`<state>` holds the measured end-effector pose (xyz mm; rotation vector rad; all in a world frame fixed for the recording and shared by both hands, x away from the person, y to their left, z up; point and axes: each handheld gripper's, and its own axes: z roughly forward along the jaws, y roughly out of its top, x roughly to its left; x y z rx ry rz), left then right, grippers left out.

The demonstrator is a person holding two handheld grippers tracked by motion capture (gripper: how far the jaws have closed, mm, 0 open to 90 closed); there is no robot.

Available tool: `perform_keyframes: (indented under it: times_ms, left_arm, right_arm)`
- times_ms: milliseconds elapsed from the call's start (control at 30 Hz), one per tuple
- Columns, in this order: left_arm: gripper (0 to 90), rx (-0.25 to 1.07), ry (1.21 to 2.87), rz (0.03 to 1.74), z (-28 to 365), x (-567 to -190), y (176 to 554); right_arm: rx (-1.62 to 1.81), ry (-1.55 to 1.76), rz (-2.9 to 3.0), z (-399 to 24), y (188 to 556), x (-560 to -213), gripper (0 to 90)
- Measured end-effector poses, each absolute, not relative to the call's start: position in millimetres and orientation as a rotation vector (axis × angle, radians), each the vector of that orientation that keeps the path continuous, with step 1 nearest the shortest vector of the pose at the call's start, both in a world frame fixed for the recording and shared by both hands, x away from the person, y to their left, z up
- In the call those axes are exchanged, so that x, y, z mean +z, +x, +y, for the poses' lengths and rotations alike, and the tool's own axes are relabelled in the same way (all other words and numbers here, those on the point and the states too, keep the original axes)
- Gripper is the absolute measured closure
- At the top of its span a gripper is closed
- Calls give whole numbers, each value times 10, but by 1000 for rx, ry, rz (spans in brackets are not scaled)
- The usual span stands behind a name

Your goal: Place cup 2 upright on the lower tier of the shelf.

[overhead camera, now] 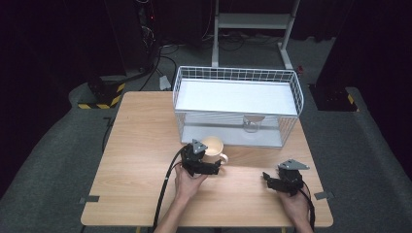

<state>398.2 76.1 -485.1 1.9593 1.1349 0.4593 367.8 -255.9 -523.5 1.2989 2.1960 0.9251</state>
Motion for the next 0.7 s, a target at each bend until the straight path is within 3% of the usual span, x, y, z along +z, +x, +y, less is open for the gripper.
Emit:
perform_keyframes:
  times_ms: [500, 700]
  left_arm:
    - [11, 464, 1919, 1158, 708, -4673, 4138]
    - [65, 489, 1939, 1160, 656, -4658, 4179]
  right_arm:
    - [926, 1300, 2197, -2558, 3678, -5234, 289]
    - [926, 1296, 2200, -2557, 3677, -5235, 289]
